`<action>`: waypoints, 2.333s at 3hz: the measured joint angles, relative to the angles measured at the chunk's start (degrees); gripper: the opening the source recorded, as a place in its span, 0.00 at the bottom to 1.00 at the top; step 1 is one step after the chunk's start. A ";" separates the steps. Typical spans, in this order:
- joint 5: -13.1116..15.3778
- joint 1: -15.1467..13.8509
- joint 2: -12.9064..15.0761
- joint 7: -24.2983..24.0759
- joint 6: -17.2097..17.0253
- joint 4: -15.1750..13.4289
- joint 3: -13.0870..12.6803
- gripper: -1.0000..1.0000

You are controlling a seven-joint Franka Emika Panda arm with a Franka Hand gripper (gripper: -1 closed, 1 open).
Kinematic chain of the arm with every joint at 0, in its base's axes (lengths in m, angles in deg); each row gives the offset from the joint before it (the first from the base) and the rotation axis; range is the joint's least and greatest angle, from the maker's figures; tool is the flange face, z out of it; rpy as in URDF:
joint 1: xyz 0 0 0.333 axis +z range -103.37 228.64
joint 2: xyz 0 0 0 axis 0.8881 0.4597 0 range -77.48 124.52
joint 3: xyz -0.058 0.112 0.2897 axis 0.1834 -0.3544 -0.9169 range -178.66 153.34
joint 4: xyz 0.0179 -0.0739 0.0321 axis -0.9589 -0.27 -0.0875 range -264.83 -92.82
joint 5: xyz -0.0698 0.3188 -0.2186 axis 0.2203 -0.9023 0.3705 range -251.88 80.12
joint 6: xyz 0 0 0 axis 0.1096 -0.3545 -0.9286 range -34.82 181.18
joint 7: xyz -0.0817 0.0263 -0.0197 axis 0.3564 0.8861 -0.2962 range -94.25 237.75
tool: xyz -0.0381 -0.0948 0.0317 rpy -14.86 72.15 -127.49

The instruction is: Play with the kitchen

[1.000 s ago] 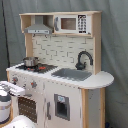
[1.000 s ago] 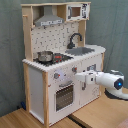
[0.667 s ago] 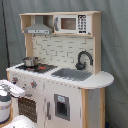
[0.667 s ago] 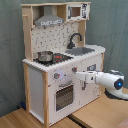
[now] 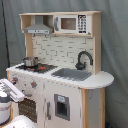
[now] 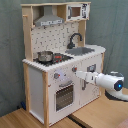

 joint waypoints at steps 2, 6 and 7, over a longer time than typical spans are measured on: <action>0.00 0.27 -0.32 -12.65 1.04 0.02 -1.20 1.00; 0.00 0.34 -0.75 -36.17 3.78 -0.02 -4.21 1.00; 0.00 0.35 -1.04 -43.01 4.58 -0.21 -5.22 1.00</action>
